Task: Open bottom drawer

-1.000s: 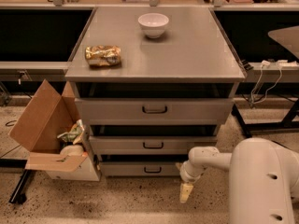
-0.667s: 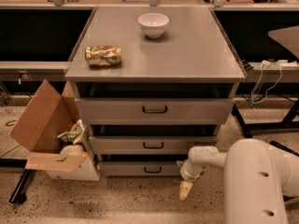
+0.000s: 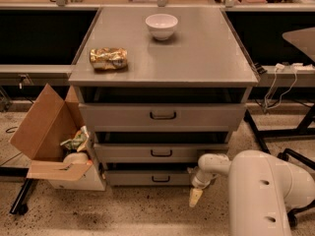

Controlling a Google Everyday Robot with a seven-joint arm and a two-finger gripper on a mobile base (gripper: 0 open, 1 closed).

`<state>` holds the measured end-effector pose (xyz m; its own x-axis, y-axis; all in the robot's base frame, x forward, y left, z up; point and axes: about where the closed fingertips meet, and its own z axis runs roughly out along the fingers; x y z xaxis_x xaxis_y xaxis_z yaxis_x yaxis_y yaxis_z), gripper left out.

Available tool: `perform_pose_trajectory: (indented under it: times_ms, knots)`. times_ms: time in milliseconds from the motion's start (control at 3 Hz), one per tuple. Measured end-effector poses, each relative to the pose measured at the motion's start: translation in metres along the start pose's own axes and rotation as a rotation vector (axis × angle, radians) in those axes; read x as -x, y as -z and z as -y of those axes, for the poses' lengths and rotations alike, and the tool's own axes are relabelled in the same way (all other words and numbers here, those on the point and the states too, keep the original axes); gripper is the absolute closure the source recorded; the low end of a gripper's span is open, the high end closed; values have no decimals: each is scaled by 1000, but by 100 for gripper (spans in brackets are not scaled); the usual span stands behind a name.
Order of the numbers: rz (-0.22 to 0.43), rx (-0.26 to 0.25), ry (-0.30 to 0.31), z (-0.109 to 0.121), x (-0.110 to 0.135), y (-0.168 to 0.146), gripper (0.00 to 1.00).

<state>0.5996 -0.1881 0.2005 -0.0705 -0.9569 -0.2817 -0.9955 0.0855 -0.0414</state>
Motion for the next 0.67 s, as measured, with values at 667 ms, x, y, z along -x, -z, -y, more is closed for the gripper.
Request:
perform_pose_trajectory:
  times_ms: [667]
  knots:
    - [-64, -5, 61, 5, -19, -19, 0]
